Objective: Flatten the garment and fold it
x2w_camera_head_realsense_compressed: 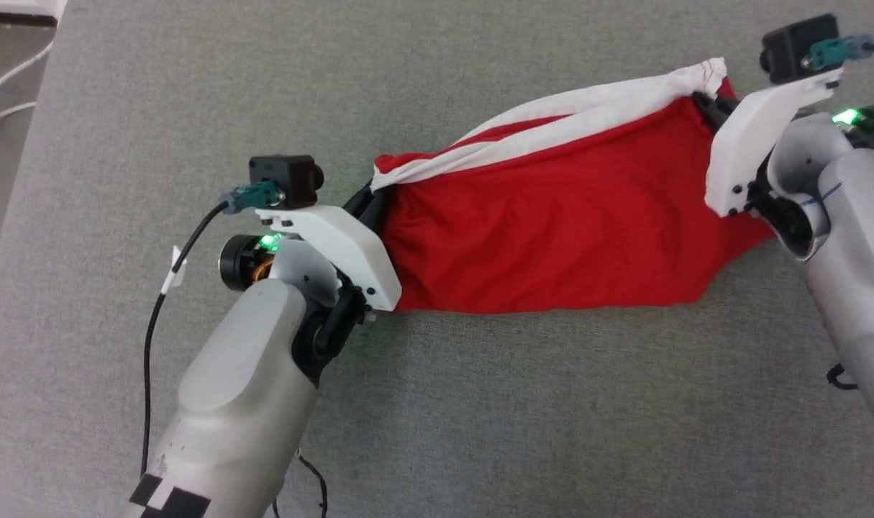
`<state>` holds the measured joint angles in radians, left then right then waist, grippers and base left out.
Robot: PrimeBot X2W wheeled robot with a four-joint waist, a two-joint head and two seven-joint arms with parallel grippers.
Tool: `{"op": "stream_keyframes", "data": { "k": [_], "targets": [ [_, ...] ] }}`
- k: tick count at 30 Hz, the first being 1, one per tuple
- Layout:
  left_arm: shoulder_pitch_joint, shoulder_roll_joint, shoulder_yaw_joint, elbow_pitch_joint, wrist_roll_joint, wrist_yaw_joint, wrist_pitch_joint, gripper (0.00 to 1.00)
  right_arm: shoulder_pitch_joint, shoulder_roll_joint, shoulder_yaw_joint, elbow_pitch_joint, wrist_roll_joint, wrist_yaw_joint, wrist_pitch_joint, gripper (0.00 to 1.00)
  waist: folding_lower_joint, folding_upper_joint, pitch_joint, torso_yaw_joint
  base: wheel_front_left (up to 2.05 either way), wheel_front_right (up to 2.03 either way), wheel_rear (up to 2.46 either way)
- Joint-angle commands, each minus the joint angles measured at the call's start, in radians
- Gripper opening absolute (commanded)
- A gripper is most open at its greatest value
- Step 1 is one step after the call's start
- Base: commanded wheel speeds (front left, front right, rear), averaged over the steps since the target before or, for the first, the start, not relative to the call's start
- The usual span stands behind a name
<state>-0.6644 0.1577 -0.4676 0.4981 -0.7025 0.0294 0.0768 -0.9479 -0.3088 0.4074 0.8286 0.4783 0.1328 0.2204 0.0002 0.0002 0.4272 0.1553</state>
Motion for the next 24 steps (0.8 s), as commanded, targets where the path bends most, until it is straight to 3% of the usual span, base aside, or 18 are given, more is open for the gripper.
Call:
{"op": "stream_keyframes", "data": {
  "k": [1, 2, 3, 4, 10, 15, 19, 24],
  "targets": [
    [-0.017, -0.009, -0.004, 0.02, -0.002, -0.011, -0.013, 0.33, -0.013, 0.003, 0.018, 0.021, 0.013, -0.002, -0.027, 0.62, -0.0002, -0.0002, 0.004, 0.004, 0.0, 0.0, 0.0],
    [-0.017, -0.009, -0.004, 0.02, -0.002, -0.011, -0.013, 0.33, -0.013, 0.003, 0.018, 0.021, 0.013, -0.002, -0.027, 0.62, -0.0002, -0.0002, 0.004, 0.004, 0.0, 0.0, 0.0],
    [-0.02, -0.014, -0.005, 0.034, -0.004, -0.016, -0.02, 0.5, -0.014, 0.003, 0.034, 0.035, 0.018, -0.002, -0.049, 1.0, -0.0002, -0.0002, 0.0, 0.002, 0.0, 0.0, 0.0],
    [-0.021, -0.017, -0.006, 0.046, -0.004, -0.02, -0.027, 1.0, -0.013, 0.005, 0.048, 0.044, 0.028, -0.002, -0.072, 1.0, -0.0002, -0.0002, -0.007, 0.0, 0.0, 0.0, 0.0],
    [0.012, -0.015, 0.006, 0.081, -0.011, -0.019, -0.082, 1.0, 0.017, 0.002, 0.137, 0.068, 0.059, -0.002, -0.26, 1.0, -0.0002, -0.0002, -0.082, -0.018, 0.0, 0.0, 0.0],
    [0.084, 0.021, 0.018, 0.038, -0.006, 0.016, -0.106, 1.0, 0.069, -0.003, 0.18, 0.058, 0.067, -0.002, -0.417, 1.0, -0.0002, -0.0002, -0.173, -0.039, 0.0, 0.0, 0.0],
    [0.157, 0.067, 0.011, -0.05, -0.017, 0.031, -0.042, 1.0, 0.134, -0.005, 0.159, 0.017, 0.056, -0.002, -0.468, 1.0, -0.0002, -0.0002, -0.24, -0.055, 0.0, 0.0, 0.0],
    [0.231, 0.147, 0.006, -0.18, -0.052, 0.06, 0.119, 1.0, 0.251, 0.003, 0.08, -0.097, 0.009, -0.002, -0.481, 1.0, -0.0002, -0.0002, -0.29, -0.089, 0.0, 0.0, 0.0]
  ]
}}
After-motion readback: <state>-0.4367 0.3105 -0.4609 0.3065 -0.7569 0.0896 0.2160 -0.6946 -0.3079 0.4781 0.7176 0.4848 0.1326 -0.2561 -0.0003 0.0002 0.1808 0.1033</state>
